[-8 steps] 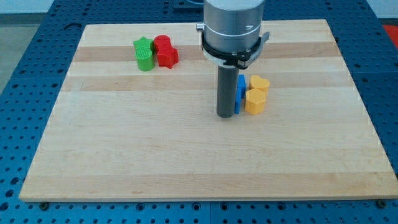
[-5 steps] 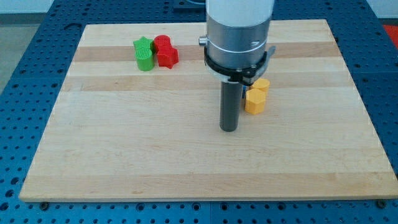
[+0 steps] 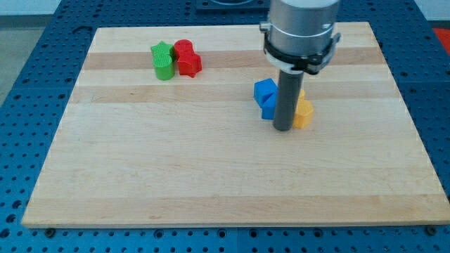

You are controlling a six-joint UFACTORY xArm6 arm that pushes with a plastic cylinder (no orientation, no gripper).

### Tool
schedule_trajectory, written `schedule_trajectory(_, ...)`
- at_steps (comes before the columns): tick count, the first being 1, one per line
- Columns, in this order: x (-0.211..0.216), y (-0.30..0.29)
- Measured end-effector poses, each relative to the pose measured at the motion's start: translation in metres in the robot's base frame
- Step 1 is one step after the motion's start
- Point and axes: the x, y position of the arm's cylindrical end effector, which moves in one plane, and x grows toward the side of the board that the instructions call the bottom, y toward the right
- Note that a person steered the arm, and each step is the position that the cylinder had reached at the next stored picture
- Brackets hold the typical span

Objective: Move blue triangle and blue cube towards the center of the board

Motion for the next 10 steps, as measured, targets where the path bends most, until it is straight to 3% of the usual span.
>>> schedule_trajectory(3, -0.024, -0.011)
schedule_trajectory(4, -0.001, -0.004)
schedule_trajectory(5, -0.015, -0.008)
schedule_trajectory(7, -0.028, -0.079)
schedule_trajectory(10, -0.034, -0.023)
